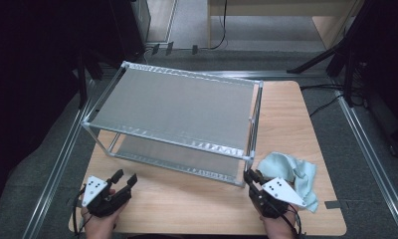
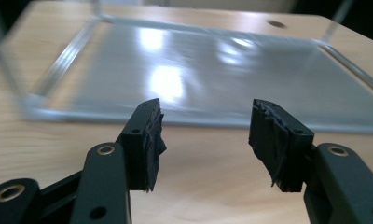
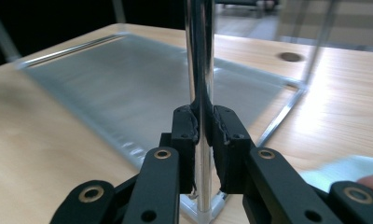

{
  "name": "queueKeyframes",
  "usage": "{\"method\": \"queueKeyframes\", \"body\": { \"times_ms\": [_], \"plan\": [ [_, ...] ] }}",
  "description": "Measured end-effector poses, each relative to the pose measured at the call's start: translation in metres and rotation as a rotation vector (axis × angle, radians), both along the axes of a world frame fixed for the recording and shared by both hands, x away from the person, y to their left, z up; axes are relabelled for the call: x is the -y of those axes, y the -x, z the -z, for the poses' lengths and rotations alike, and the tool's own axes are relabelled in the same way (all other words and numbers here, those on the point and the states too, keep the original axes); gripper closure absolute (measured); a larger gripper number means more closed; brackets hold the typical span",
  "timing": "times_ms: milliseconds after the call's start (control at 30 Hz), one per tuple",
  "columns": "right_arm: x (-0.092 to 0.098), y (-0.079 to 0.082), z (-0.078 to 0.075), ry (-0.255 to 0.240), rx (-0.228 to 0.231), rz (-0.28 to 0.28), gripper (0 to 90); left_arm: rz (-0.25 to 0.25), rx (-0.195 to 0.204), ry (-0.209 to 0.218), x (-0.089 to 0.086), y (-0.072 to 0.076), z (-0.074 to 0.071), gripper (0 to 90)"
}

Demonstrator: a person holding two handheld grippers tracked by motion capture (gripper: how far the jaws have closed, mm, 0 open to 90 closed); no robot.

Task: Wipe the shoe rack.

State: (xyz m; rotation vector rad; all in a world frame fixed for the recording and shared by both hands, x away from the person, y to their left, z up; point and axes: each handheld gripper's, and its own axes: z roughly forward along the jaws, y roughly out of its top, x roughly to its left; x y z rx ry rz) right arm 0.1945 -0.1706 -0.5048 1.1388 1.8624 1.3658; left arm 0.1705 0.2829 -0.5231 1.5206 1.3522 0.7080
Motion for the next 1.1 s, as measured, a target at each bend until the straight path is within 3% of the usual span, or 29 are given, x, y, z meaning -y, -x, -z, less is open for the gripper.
{"method": "queueKeyframes", "body": {
  "times_ms": [67, 100, 133, 333, 367, 467, 533, 600, 633, 667, 733, 767, 800, 867, 933, 1067, 1100],
  "plan": [
    [0.006, -0.002, 0.0, -0.001, 0.002, 0.025, 79.7, -0.028, 0.003, -0.001, -0.007, -0.002, 0.0, 44.5],
    [0.016, -0.006, 0.0, -0.027, -0.011, 0.066, 79.2, -0.089, 0.005, -0.01, -0.019, -0.007, 0.003, 44.6],
    [0.021, -0.007, 0.0, -0.04, -0.016, 0.083, 79.0, -0.109, 0.004, -0.011, -0.024, -0.009, 0.005, 44.6],
    [0.036, -0.011, 0.002, -0.064, -0.019, 0.132, 78.9, -0.147, 0.008, -0.011, -0.036, -0.029, 0.008, 45.4],
    [0.037, -0.011, 0.002, -0.06, -0.016, 0.129, 78.8, -0.164, 0.004, -0.029, -0.036, -0.04, 0.009, 45.7],
    [0.038, -0.011, 0.003, -0.062, -0.018, 0.125, 78.8, -0.165, -0.002, 0.001, -0.039, -0.052, 0.01, 47.4],
    [0.039, -0.009, 0.004, -0.067, -0.028, 0.126, 79.3, -0.124, 0.006, 0.049, -0.047, -0.067, 0.013, 56.1],
    [0.04, -0.009, 0.005, -0.064, -0.035, 0.121, 79.8, -0.112, 0.006, 0.04, -0.047, -0.069, 0.014, 65.2],
    [0.04, -0.009, 0.005, -0.064, -0.035, 0.121, 79.8, -0.11, 0.004, 0.034, -0.047, -0.07, 0.015, 65.2],
    [0.041, -0.009, 0.005, -0.066, -0.037, 0.122, 80.1, -0.112, 0.005, 0.041, -0.049, -0.069, 0.015, 76.7],
    [0.042, -0.009, 0.005, -0.066, -0.043, 0.122, 80.2, -0.101, 0.002, 0.034, -0.05, -0.068, 0.014, 77.9],
    [0.042, -0.009, 0.004, -0.064, -0.043, 0.122, 80.4, -0.096, 0.007, -0.003, -0.049, -0.063, 0.014, 78.5],
    [0.042, -0.01, 0.004, -0.059, -0.044, 0.124, 80.5, -0.096, 0.007, -0.003, -0.049, -0.063, 0.014, 78.9],
    [0.042, -0.011, 0.003, -0.056, -0.049, 0.133, 80.7, -0.098, 0.004, -0.031, -0.047, -0.05, 0.013, 79.2],
    [0.042, -0.014, 0.002, -0.058, -0.054, 0.139, 80.7, -0.094, -0.003, -0.033, -0.047, -0.044, 0.013, 79.2],
    [0.041, -0.021, 0.0, -0.062, -0.064, 0.131, 80.7, -0.062, -0.024, -0.022, -0.051, -0.014, 0.011, 79.0],
    [0.041, -0.021, 0.0, -0.062, -0.064, 0.131, 80.7, -0.062, -0.024, -0.022, -0.051, -0.014, 0.011, 78.8]
  ]
}}
